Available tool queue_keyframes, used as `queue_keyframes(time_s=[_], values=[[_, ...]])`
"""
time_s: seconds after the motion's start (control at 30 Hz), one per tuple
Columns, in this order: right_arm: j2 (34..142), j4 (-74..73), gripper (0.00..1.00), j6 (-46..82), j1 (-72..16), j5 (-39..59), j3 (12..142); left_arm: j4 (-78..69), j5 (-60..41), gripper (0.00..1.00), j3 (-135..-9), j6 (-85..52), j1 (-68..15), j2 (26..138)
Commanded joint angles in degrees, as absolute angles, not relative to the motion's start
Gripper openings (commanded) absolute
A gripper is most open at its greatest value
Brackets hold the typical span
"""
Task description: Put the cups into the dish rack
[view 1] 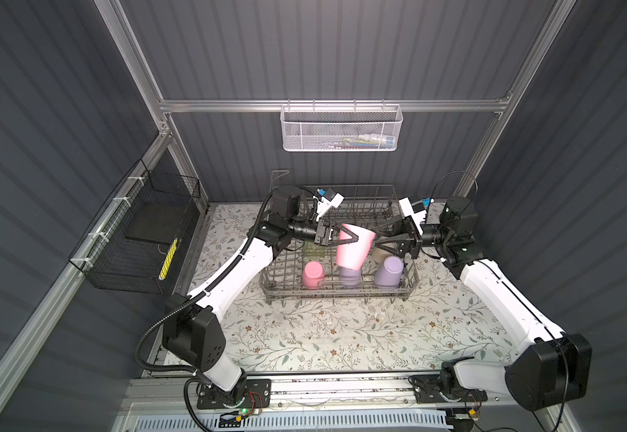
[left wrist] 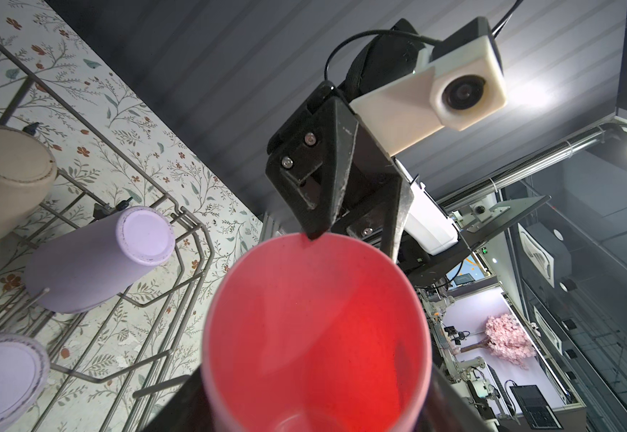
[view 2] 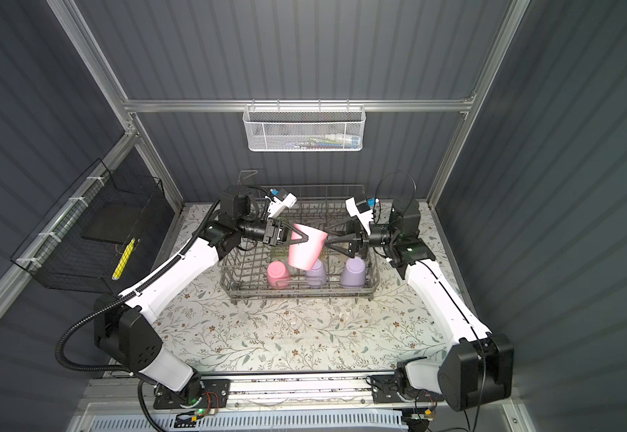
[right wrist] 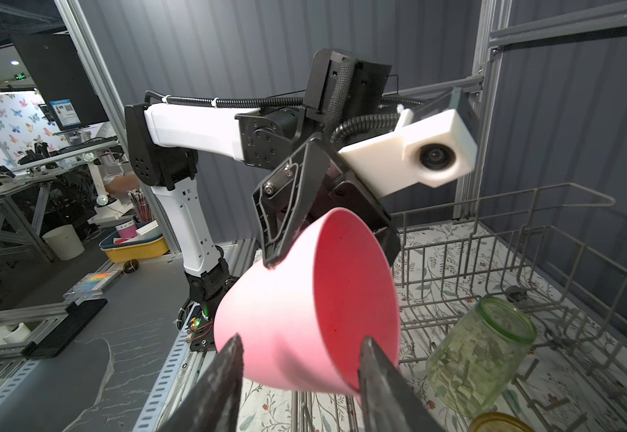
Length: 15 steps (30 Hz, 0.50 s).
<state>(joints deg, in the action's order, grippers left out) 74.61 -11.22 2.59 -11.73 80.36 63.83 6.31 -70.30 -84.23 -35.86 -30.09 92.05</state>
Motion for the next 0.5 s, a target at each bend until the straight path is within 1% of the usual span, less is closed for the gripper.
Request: queue_keyframes(time_s=[0.0, 0.3, 0.37, 0.4, 0.47], values=[[75.5, -15.8, 0.48, 5.4, -12.0, 85.3, 65.3, -0.3, -72.3, 0.53, -83.0, -40.1, -30.4, 93.3], [77.8, -20.8, 0.41, 9.9, -12.1, 94.3, 65.7, -14.1, -74.0, 0.52, -81.5, -50.2, -30.5, 95.9], [78.4, -24.9, 0.40, 13.7, -12.1, 95.2, 65.4, -17.8, -74.3, 0.52, -81.5, -53.1, -30.5, 96.5], [79.0, -28.3, 0.39, 16.6, -12.2, 95.5, 65.1, -19.4, -74.3, 0.51, -79.4, -54.4, -30.6, 96.9], [80.2, -37.2, 0.37, 24.6, -12.3, 96.4, 64.6, -22.4, -74.5, 0.51, -79.1, -56.8, -30.6, 97.3]])
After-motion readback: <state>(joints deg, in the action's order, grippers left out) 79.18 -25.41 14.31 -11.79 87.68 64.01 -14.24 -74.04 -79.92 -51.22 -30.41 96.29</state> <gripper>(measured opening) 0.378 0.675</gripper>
